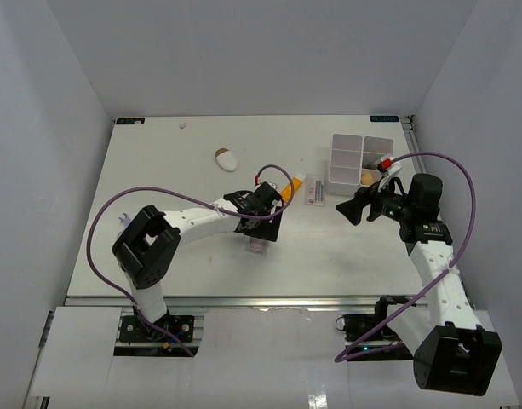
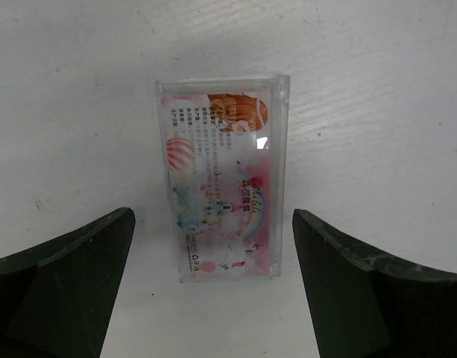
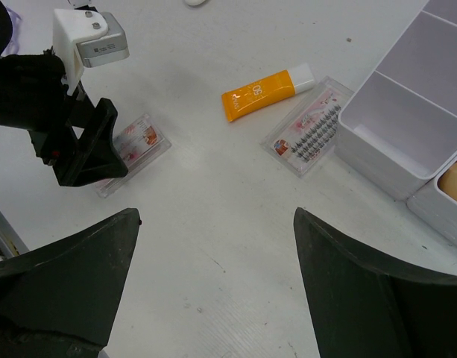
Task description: Organize the makeup
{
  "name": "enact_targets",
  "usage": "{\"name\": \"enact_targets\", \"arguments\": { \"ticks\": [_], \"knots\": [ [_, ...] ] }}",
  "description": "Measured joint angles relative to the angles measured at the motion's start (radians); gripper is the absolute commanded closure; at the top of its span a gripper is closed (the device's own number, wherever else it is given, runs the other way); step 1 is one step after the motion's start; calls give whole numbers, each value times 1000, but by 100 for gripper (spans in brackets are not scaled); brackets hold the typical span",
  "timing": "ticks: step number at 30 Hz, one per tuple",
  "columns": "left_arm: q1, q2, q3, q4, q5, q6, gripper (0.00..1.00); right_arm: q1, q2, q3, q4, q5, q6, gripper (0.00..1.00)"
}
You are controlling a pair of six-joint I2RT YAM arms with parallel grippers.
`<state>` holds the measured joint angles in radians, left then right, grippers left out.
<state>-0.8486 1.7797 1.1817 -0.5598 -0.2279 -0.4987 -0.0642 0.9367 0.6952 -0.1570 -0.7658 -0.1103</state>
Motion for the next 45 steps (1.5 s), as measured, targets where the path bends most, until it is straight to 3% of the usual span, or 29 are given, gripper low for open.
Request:
{"name": "enact_targets", "arguments": {
  "ticks": [11, 18, 23, 28, 35, 45],
  "knots": [
    [-39, 65, 32, -8, -20, 1, 2, -7, 1, -6, 3, 0, 2, 10],
    [-48, 93, 44, -7, -25, -9, 15, -12, 6, -6, 3, -7, 3, 10],
    [-55, 96, 45, 3, -29, -18, 34, -20, 22, -21, 16, -35, 10, 10],
    [-61, 97, 43, 32, -40, -19, 69, -28, 36, -36, 19, -59, 10, 10],
    [-100, 48, -19, 106, -45, -2, 73, -43, 37, -37, 17, -147, -45, 10],
    [-249, -204, -230, 498, -10, 98, 75, -45, 132, -37, 20, -169, 14, 10]
  ]
}}
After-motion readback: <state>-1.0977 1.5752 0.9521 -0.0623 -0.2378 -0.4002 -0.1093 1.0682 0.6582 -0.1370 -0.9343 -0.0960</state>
